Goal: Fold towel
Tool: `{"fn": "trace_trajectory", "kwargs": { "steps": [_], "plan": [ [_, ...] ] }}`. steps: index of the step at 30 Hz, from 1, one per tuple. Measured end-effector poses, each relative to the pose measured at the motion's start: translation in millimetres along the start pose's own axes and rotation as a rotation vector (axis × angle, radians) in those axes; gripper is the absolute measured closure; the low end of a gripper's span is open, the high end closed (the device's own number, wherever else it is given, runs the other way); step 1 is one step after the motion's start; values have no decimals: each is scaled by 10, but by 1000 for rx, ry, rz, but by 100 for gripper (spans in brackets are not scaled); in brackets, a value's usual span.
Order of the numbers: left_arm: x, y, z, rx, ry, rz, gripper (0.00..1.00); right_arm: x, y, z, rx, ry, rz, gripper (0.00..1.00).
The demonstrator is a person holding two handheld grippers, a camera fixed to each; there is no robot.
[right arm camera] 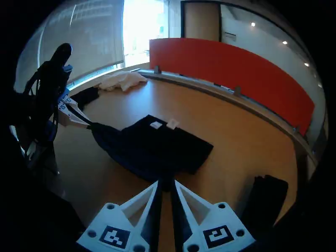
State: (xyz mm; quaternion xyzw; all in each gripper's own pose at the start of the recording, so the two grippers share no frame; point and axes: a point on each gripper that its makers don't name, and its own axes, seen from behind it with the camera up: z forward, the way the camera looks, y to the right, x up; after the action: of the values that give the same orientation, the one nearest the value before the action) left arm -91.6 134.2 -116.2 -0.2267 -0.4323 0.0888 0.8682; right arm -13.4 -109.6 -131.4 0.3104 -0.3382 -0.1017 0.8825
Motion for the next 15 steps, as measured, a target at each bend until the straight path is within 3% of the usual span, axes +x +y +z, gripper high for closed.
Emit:
{"fn": "trace_trajectory", "kwargs": {
  "steps": [15],
  "plan": [
    [41,96,-230,-20,4,-17,90,84,-65,-221,20,1,-1,87]
  ]
}}
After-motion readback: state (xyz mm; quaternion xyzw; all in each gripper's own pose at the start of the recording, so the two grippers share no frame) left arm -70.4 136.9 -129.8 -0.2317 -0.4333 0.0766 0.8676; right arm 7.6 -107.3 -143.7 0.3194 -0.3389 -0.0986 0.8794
